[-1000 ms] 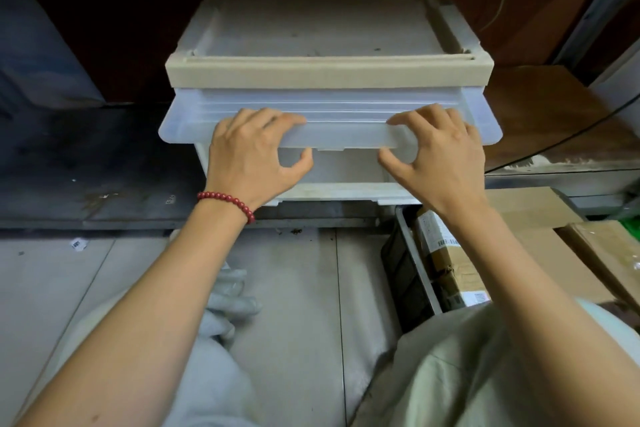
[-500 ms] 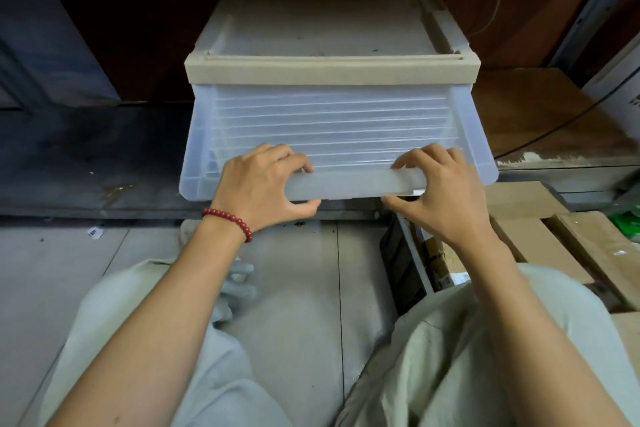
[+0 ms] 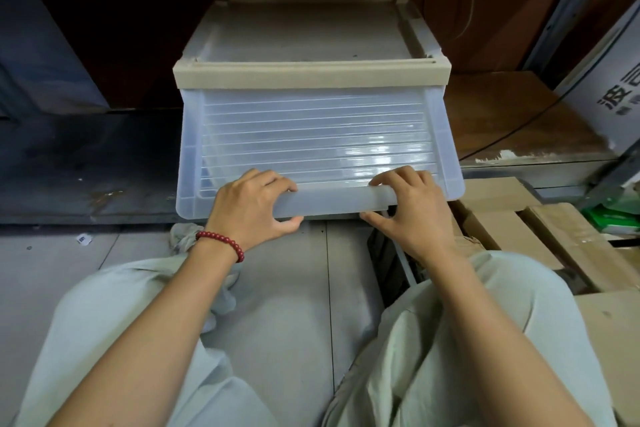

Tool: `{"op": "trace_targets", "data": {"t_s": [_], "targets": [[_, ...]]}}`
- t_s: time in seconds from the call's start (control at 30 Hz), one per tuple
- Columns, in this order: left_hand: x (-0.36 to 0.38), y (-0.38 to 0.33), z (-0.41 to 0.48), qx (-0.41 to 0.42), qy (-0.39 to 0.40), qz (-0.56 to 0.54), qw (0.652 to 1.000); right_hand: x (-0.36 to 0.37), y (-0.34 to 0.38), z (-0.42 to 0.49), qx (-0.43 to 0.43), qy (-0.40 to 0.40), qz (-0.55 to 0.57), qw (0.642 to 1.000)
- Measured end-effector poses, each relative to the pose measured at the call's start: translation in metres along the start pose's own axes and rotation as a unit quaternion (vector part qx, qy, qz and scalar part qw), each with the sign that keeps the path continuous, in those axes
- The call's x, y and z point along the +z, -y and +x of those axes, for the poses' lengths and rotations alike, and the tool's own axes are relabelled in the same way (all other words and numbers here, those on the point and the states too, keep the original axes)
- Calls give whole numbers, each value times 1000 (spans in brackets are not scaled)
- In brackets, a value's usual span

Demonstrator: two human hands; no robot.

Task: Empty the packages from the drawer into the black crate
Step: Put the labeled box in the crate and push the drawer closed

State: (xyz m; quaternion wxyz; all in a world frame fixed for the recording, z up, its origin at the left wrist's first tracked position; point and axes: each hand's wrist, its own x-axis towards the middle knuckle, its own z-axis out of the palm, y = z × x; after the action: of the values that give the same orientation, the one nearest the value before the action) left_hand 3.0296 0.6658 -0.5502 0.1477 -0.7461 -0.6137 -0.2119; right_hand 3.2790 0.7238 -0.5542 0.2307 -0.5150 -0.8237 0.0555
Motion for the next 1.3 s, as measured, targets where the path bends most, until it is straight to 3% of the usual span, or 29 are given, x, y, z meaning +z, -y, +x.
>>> {"op": "trace_targets", "data": {"t_s": [0.17, 0.43, 0.57, 0.7, 1.07, 1.3], "targets": [[11, 10, 8, 46, 22, 8, 999, 9, 0, 5, 3, -5, -17, 1000], [-11, 16, 8, 102, -19, 31, 994, -5, -3, 3, -70, -47, -22, 996], [-21, 17, -4, 67, -53, 24, 996, -7, 2, -2, -73, -65, 2, 995], [-16, 13, -9, 51, -11, 23, 998, -3, 1, -3, -43, -9, -8, 999], [34, 15, -1, 10, 56, 39, 998, 50, -9, 9, 3, 34, -16, 999], [72, 23, 5, 6, 50, 80, 996, 84, -22, 21, 4, 4, -14, 1000]]}}
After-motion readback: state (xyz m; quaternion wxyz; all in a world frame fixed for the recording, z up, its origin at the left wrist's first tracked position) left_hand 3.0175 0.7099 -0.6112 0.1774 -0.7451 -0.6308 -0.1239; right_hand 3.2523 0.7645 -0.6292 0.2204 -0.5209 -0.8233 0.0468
